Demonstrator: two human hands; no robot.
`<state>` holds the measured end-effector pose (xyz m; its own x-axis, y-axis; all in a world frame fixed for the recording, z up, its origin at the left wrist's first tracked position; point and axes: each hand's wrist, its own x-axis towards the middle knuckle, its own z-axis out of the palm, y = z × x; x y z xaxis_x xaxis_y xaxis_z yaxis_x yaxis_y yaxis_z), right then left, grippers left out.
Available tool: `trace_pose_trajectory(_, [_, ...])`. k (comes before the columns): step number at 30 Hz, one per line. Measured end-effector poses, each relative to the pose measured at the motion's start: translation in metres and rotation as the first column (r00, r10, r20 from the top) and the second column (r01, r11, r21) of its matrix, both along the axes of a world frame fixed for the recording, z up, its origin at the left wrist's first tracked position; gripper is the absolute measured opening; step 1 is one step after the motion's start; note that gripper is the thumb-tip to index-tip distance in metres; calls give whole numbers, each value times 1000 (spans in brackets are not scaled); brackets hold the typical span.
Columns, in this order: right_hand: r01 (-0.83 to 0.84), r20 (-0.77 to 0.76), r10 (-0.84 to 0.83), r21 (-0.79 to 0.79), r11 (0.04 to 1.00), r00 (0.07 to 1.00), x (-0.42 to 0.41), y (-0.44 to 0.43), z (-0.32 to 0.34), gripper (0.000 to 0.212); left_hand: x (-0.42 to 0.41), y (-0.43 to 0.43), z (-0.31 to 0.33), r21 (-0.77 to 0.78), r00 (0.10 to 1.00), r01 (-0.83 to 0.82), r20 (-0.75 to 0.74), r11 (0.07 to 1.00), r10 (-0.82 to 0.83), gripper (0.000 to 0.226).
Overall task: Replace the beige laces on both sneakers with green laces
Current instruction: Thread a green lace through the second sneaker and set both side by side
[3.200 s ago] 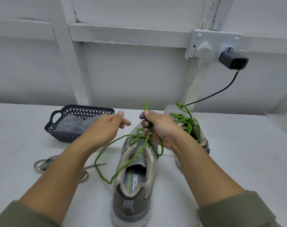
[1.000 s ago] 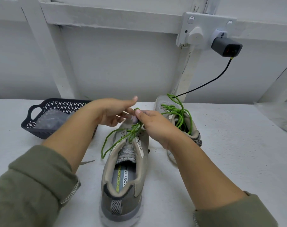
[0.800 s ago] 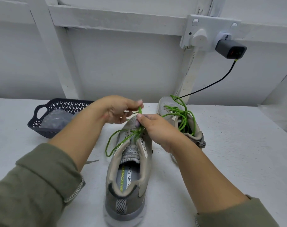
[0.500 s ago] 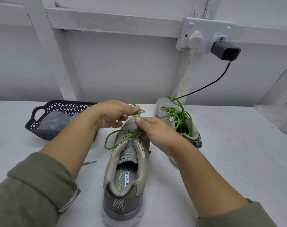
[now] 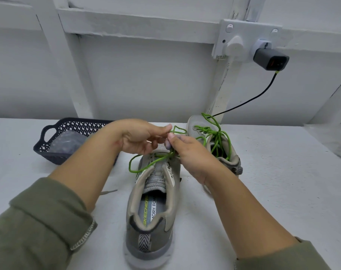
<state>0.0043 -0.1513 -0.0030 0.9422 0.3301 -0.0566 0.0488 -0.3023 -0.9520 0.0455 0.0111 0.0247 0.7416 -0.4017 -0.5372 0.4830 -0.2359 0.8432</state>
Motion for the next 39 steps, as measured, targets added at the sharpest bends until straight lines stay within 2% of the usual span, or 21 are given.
trace_pose_trajectory(2, [-40, -3, 40, -22, 999, 999, -3, 2, -1, 39, 3, -7, -2, -13, 997, -75, -5, 997, 74, 28])
trace_pose_trajectory(4, [-67, -9, 67, -44, 997, 998, -5, 1, -2, 39, 13, -11, -5, -42, 970, -227, 74, 973, 230, 18])
trace_pose_trajectory(5, [-87, -5, 87, -67, 994, 996, -7, -1, -1, 39, 20, -12, -7, -88, 924, -351, 131, 932, 360, 17])
trace_pose_trajectory(7, [-154, -14, 153, -94, 984, 988, -11, -4, 1, 38, 34, -9, -9, -236, 754, -581, 203, 778, 625, 18])
trace_pose_trajectory(8, [-182, -20, 181, -88, 979, 983, -12, -5, 2, 38, 38, -8, -12, -284, 699, -621, 220, 730, 680, 19])
trace_pose_trajectory(9, [-193, -21, 192, -76, 978, 981, -14, -5, 4, 38, 38, -7, -13, -276, 713, -605, 230, 747, 662, 23])
trace_pose_trajectory(12, [-121, 21, 122, -64, 991, 992, -8, -4, 7, 39, 24, -5, -15, -33, 943, -293, 154, 956, 294, 47])
trace_pose_trajectory(14, [-81, 38, 83, -65, 995, 996, 0, -5, 9, 40, 17, -2, -13, -9, 988, -107, 111, 994, 107, 41])
trace_pose_trajectory(15, [-76, 36, 78, -66, 995, 996, 1, -5, 10, 40, 16, -2, -12, -36, 987, -101, 120, 994, 104, 32])
trace_pose_trajectory(17, [-96, 30, 99, -78, 992, 995, 3, -4, 7, 40, 20, -5, -11, -109, 941, -285, 155, 952, 300, 18])
trace_pose_trajectory(19, [-116, 29, 120, -107, 987, 992, 3, -2, -1, 37, 28, -12, -14, -174, 818, -518, 183, 837, 545, 19])
trace_pose_trajectory(21, [-124, 10, 126, -118, 985, 992, 3, 1, -8, 33, 31, -17, -18, -170, 730, -610, 258, 774, 633, 22])
trace_pose_trajectory(23, [-109, -2, 110, -106, 988, 994, 6, 3, -12, 31, 27, -17, -22, -79, 761, -566, 331, 820, 557, 30])
trace_pose_trajectory(26, [-27, 1, 27, -28, 999, 1000, 15, 3, -9, 29, 8, -7, -23, 104, 896, -371, 301, 923, 326, 51])
trace_pose_trajectory(28, [22, -14, -22, 16, 1000, 1000, 21, 3, -4, 29, -9, 3, -30, 163, 905, -298, 361, 941, 224, 40])
trace_pose_trajectory(31, [44, -82, -37, 78, 996, 996, 29, 6, 2, 30, -32, 6, -47, 197, 847, -277, 512, 940, 142, 9])
trace_pose_trajectory(33, [65, -136, -47, 125, 990, 990, 31, 9, 2, 33, -37, 2, -63, 233, 758, -359, 638, 904, 137, 4])
trace_pose_trajectory(35, [97, -175, -66, 174, 980, 982, 30, 13, 1, 34, -35, -3, -78, 176, 635, -522, 733, 834, 243, 14])
trace_pose_trajectory(39, [158, -207, -110, 235, 959, 972, 27, 16, -7, 35, -34, -16, -92, -37, 489, -713, 689, 700, 535, 21])
